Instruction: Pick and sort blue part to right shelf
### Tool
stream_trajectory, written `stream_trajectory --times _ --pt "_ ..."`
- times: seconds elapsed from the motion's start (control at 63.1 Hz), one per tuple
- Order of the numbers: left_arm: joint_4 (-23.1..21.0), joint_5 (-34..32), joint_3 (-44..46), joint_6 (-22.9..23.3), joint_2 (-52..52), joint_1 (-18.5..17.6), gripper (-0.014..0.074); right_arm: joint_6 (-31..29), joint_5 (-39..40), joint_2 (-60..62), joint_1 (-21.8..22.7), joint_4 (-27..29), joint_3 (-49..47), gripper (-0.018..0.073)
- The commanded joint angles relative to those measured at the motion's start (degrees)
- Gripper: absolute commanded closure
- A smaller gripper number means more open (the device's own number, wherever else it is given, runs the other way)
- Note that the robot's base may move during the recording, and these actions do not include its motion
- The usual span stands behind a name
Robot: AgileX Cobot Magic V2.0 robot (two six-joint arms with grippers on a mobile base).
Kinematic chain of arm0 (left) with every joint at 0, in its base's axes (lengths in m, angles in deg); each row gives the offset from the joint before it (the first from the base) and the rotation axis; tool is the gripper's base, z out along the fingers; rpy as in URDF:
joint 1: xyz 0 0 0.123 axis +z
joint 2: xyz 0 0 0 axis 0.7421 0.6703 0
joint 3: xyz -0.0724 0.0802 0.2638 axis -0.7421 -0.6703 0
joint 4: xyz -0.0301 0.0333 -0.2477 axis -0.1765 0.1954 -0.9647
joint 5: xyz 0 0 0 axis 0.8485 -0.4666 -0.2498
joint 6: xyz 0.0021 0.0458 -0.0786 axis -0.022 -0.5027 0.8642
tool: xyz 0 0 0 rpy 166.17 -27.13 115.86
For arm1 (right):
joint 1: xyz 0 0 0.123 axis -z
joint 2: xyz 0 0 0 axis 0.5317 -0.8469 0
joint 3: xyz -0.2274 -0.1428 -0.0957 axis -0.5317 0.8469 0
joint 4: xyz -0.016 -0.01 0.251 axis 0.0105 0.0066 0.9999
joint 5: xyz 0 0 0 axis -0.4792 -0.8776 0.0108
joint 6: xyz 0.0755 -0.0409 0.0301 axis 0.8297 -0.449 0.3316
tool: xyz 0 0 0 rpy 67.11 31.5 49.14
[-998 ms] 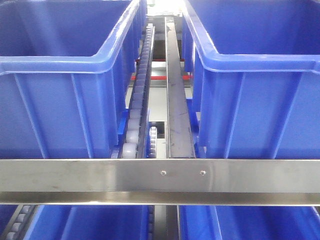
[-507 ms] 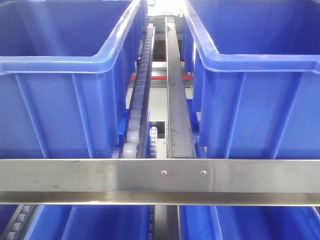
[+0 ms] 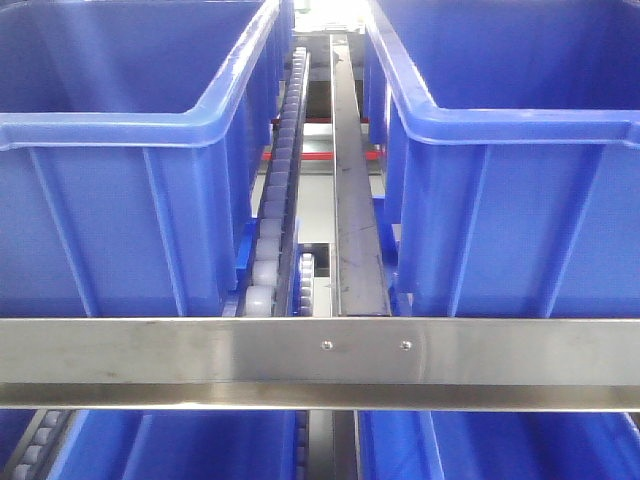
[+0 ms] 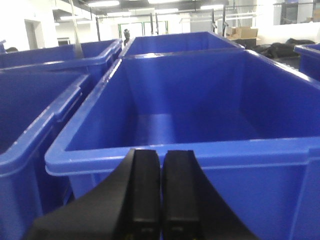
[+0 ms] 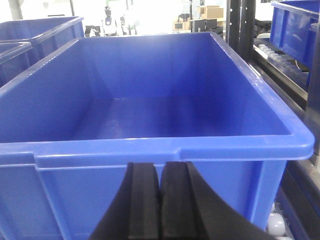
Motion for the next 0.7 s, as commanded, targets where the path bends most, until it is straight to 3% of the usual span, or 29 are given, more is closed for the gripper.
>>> stream_trajectory --times 0.0,0.19,0.681 --pt "0.0 -4.0 -1.2 1.0 -1.2 0.3 0.0472 -0.1 4.8 1.2 0.3 -0.4 -1.3 0.0502" --pt "0.0 -1.0 -1.2 1.0 -1.2 0.3 0.0472 -0.1 4.8 1.2 0.3 -0.4 -1.3 0.0502" --pt "0.1 -2.3 -1.2 1.0 -1.2 0.3 0.0472 -0.1 4.8 1.2 0.3 -0.4 -1.3 0.0502"
